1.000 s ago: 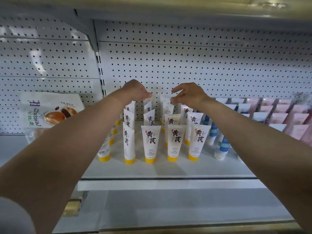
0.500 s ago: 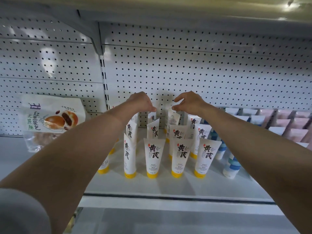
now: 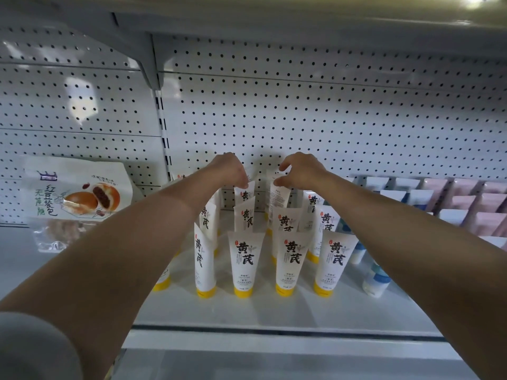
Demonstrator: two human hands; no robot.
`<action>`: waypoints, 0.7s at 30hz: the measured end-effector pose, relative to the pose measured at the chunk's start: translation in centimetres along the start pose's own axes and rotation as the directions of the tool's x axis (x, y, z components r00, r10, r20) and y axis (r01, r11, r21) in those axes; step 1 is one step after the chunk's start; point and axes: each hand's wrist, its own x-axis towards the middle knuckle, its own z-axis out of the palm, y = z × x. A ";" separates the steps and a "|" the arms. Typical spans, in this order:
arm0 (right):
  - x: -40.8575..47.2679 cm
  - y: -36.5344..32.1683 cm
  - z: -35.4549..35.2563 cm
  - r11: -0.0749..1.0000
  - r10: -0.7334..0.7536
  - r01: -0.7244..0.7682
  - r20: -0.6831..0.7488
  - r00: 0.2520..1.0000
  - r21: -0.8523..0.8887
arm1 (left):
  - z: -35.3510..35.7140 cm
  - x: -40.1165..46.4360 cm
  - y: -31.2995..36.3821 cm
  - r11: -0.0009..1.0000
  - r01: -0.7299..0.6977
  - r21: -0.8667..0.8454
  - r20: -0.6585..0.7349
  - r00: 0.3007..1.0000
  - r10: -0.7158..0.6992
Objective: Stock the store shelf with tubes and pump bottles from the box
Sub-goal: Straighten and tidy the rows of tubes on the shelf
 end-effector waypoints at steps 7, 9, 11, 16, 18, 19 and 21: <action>-0.4 0.0 0.3 1.000 -0.004 0.004 0.021 1.000 0.030 | 0.5 0.5 -0.6 0.993 -0.051 -0.103 0.003 0.999 0.052; -0.2 0.1 0.5 0.999 0.004 -0.004 0.021 1.000 0.047 | 0.6 0.6 -0.6 0.991 -0.053 -0.123 0.015 0.998 0.055; 0.0 0.2 0.7 0.997 -0.001 0.000 0.025 1.000 0.073 | 0.7 0.6 -0.5 0.990 -0.059 -0.131 0.015 0.998 0.062; 0.2 0.7 -0.9 0.989 -0.148 0.145 0.132 0.980 0.029 | 0.7 0.5 -0.5 0.985 -0.056 -0.164 0.007 0.998 0.058; 0.1 1.0 -1.6 0.980 -0.200 0.188 0.252 0.947 0.071 | 0.7 0.4 -0.6 0.983 -0.053 -0.175 0.005 0.998 0.055; 0.1 1.1 -1.7 0.977 -0.211 0.191 0.294 0.932 0.095 | 0.8 0.4 -0.6 0.983 -0.054 -0.173 0.004 0.998 0.056; 0.1 1.1 -1.9 0.973 -0.226 0.197 0.330 0.917 0.119 | 0.8 0.4 -0.6 0.983 -0.054 -0.175 0.002 0.998 0.055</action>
